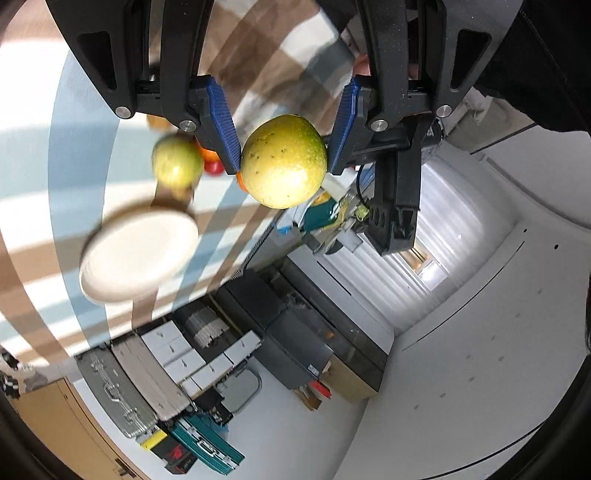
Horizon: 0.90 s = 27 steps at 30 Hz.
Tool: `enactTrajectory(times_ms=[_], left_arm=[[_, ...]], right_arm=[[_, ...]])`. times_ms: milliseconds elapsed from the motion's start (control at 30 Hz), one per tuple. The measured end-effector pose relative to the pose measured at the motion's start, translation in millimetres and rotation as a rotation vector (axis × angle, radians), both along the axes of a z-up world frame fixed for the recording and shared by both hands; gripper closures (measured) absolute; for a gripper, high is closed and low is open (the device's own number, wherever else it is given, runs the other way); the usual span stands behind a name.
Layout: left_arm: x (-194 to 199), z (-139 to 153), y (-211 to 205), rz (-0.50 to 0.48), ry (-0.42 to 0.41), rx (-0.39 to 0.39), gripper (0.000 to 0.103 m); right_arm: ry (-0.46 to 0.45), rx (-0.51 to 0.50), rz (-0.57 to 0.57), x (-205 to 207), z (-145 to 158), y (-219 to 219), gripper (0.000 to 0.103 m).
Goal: Organize fruits
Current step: 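Lower both fruits onto the cream plate and open both tools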
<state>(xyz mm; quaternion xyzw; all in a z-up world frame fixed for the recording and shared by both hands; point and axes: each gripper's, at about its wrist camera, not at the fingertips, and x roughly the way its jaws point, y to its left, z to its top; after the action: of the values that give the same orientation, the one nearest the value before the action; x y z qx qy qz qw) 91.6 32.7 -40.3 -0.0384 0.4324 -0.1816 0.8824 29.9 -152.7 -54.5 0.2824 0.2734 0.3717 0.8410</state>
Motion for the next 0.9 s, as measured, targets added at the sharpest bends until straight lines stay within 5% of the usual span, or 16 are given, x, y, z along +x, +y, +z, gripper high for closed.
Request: enactTrajectory(times_ms=[400,900], left_arm=[[98,19,-25,-0.038,0.003,0.025,0.066],[183,-33,-66,-0.101,0.099,0.045,0.066]], right_arm=[[0.045,-0.003,-0.115,81,13,-27,0.054],[0.171,-0.095,-0.170,173,-26,-33,0.054]])
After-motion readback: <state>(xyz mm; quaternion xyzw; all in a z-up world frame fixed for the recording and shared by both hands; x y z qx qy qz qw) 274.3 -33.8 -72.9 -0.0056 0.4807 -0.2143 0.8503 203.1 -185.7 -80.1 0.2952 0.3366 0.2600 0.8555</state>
